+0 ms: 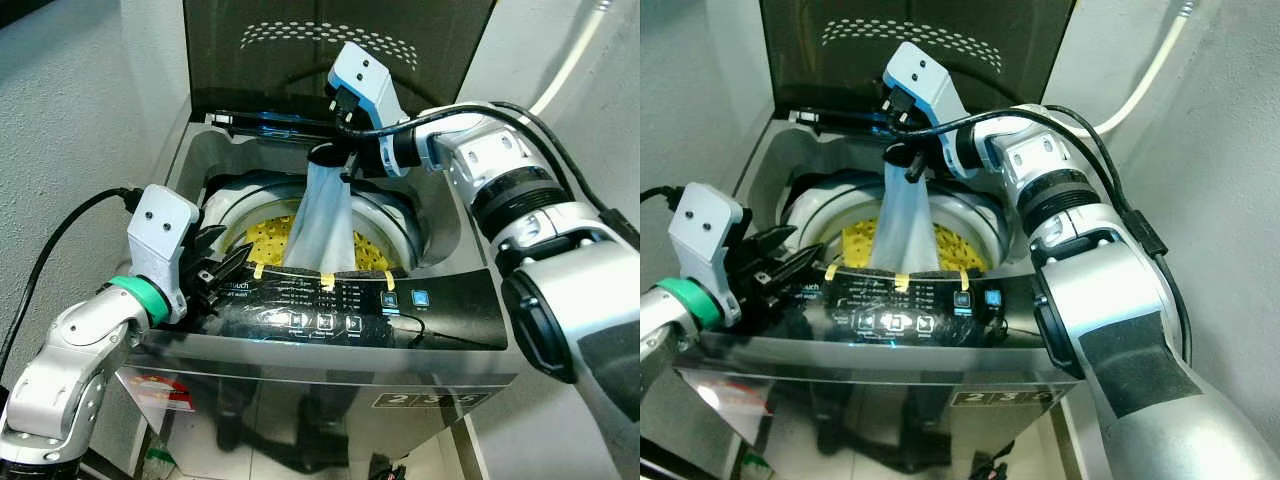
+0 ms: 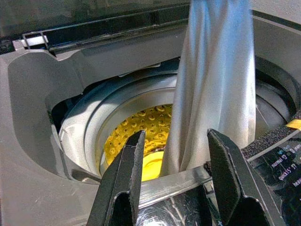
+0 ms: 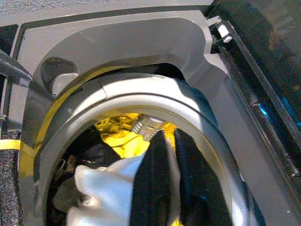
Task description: Clothes washing
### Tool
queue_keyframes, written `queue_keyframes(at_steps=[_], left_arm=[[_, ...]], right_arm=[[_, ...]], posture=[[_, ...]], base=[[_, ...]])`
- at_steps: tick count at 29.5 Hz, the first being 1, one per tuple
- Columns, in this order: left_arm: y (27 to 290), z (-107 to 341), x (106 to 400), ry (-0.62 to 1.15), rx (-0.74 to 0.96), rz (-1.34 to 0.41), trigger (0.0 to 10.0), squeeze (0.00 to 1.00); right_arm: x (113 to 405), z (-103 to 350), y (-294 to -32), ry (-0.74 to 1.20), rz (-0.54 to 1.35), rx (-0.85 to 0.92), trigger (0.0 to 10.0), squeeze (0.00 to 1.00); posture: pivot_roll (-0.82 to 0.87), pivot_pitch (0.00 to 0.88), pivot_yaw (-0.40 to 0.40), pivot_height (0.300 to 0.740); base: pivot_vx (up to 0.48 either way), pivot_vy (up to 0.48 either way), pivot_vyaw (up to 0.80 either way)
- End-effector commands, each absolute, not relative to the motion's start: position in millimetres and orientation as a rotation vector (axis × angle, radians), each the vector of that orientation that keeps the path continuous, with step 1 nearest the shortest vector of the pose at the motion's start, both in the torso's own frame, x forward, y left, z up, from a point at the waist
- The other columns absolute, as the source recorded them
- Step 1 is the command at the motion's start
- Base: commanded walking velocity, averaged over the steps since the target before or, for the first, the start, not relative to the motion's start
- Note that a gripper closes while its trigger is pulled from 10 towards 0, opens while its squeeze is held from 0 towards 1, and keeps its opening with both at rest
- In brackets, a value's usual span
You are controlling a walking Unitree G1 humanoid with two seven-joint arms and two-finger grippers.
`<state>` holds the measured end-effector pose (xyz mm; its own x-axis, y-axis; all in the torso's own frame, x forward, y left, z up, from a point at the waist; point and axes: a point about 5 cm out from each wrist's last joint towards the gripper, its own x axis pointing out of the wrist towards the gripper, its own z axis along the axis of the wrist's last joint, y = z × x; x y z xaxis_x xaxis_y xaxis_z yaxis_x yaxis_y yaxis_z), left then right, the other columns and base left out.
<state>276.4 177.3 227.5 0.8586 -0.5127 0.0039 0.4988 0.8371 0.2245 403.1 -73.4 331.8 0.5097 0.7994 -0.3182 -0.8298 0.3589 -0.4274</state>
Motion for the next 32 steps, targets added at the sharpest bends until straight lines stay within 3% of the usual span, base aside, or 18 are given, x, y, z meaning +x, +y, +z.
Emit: queue_keyframes(at_steps=[1,5,6,16,18,19,21,24,30,32], left_arm=[[177.3,226.6,273.5,-0.054,0.22,-0.545,10.0,0.0],[177.9,225.8,272.5,-0.051,0.215,-0.544,10.0,0.0],[177.8,225.9,272.8,-0.05,0.215,-0.543,10.0,0.0],[178.2,226.2,273.3,-0.054,0.189,-0.53,10.0,0.0],[181.5,227.0,284.7,-0.092,0.173,-0.391,10.0,0.0],[181.5,227.0,284.7,-0.092,0.173,-0.391,10.0,0.0],[177.6,240.0,289.5,-0.205,0.145,-0.284,10.0,0.0],[172.7,244.6,288.7,-0.243,0.099,-0.288,10.0,0.0],[163.8,241.1,291.7,-0.225,0.129,-0.347,10.0,0.0],[163.2,239.9,295.1,-0.213,0.127,-0.363,10.0,0.0]], right_arm=[[403.9,329.0,-78.1,0.077,1.049,-0.608,10.0,1.0],[404.8,329.7,-79.7,0.074,1.027,-0.624,10.0,1.0],[405.1,330.7,-80.9,0.073,1.02,-0.621,10.0,0.0],[405.6,340.2,-96.7,0.072,0.989,-0.598,10.0,0.0],[411.5,357.7,-118.8,-0.192,0.811,-0.061,10.0,0.0],[411.5,357.7,-118.8,-0.192,0.811,-0.061,10.0,0.0],[410.4,333.7,-150.0,-0.527,0.534,0.508,10.0,0.0],[402.4,306.8,-147.2,-0.543,0.494,0.561,10.0,0.0],[390.5,280.8,-132.3,-0.42,0.546,0.491,10.0,0.0],[380.2,284.0,-143.6,-0.448,0.598,0.651,10.0,0.0]], posture=[[0.17,0.0,-0.043,0.74],[0.17,0.0,-0.042,0.74],[0.17,0.0,-0.04,0.74],[0.16,0.0,-0.039,0.74],[0.16,0.0,-0.069,0.74],[0.16,0.0,-0.069,0.74],[0.16,0.0,-0.061,0.74],[0.13,0.0,-0.02,0.74],[0.11,0.0,0.001,0.74],[0.1,0.0,0.017,0.74]], base=[[0.0,0.0,0.0],[0.0,0.0,0.0],[0.0,0.0,0.0],[0.0,0.0,0.0],[0.0,0.0,0.0],[0.0,0.0,0.0],[0.0,0.0,0.0],[0.0,0.0,0.0],[0.0,0.0,0.0],[0.0,0.0,0.0]])
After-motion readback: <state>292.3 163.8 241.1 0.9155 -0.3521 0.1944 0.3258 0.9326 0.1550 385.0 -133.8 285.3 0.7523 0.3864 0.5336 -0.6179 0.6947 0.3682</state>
